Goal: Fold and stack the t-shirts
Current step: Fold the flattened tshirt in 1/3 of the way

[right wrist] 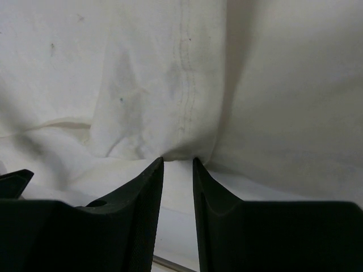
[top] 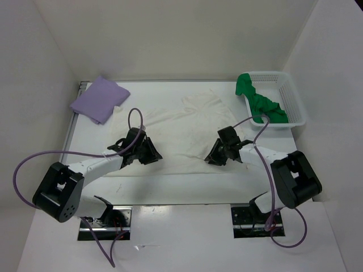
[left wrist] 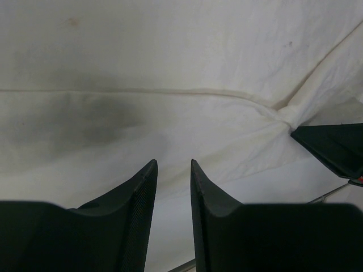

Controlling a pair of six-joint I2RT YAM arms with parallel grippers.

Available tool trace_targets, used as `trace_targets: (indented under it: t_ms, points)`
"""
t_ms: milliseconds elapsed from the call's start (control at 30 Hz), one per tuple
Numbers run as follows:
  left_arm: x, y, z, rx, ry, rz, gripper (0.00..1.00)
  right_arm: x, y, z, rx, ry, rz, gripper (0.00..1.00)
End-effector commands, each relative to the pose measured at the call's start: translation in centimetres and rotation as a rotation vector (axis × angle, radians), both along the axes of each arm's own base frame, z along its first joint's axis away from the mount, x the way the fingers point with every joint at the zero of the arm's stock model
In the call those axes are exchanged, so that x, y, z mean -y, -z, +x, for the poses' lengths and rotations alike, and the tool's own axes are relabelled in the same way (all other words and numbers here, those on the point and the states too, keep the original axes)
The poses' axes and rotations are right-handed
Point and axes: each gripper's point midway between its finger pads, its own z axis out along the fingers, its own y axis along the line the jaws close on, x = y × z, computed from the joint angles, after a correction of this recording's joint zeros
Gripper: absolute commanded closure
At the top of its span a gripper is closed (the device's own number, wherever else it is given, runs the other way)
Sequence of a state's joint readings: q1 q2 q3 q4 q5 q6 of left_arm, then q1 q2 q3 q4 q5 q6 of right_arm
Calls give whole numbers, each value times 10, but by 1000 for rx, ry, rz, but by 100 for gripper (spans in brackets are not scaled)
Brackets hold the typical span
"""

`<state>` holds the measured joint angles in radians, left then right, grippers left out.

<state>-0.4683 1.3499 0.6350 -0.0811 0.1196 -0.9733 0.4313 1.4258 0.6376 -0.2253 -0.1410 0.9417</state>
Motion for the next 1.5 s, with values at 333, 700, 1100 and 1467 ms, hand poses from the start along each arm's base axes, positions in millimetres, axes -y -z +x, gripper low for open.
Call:
trace_targets:
  t_ms: [333,700,1100,1467]
  points:
    - [-2,-18,-6,59,5,-33,63,15,-14,2,62,78,-40,67]
    - [23,-4,-11,25,103,-42,56,16,1,2,33,77,-55,67]
    - [35,6,-17,14,127,6,56,5,0,6,33,53,-12,85]
    - [27,16,-24,-8,109,28,56,-18,-26,51,116,17,26,96]
